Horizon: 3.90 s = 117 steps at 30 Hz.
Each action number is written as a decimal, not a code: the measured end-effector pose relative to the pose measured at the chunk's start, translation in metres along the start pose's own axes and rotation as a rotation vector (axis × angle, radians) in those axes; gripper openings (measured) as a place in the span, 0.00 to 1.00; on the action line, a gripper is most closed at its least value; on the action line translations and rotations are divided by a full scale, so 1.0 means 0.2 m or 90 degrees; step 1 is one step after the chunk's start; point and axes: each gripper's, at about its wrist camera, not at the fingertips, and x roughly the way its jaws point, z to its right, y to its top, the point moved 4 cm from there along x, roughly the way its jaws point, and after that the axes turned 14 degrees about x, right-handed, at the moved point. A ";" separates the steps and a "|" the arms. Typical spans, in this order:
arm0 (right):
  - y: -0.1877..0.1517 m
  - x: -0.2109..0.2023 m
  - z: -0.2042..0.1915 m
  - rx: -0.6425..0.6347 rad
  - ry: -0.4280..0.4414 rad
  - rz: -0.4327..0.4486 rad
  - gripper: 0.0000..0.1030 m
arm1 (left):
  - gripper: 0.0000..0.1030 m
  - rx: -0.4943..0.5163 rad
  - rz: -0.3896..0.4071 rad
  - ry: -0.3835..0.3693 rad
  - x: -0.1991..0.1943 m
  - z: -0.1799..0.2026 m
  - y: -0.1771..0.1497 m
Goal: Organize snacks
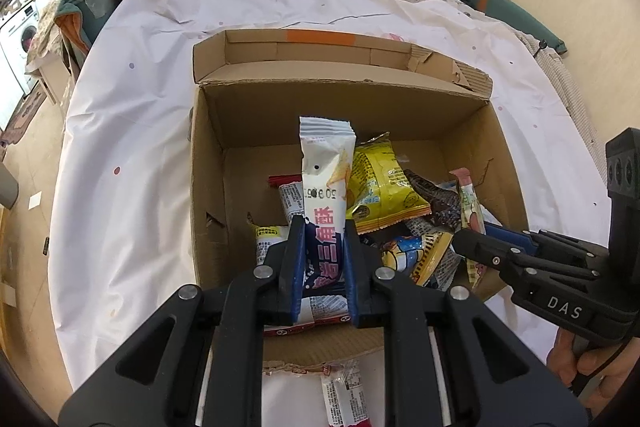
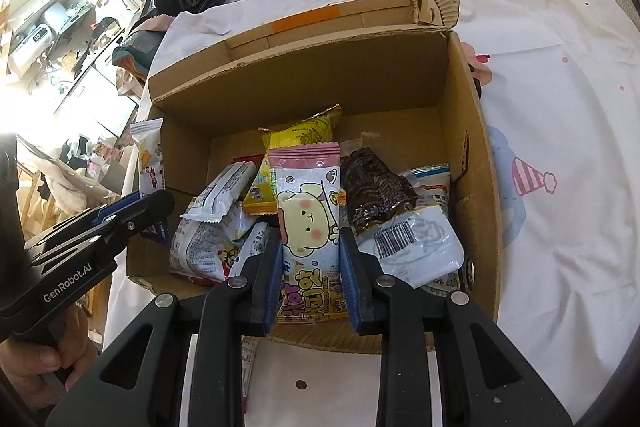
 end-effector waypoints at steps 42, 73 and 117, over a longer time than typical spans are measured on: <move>-0.04 -0.14 0.04 0.069 0.020 0.023 0.73 | 0.70 0.001 0.029 0.033 -0.15 -0.04 -0.06; -0.79 0.32 -0.18 -0.085 -0.122 -0.198 0.74 | 0.70 -0.203 -0.116 0.056 -0.18 -0.26 -0.57; -0.66 -0.14 0.10 0.088 0.048 -0.110 0.24 | 0.69 -0.158 -0.206 0.004 0.22 -0.02 -0.66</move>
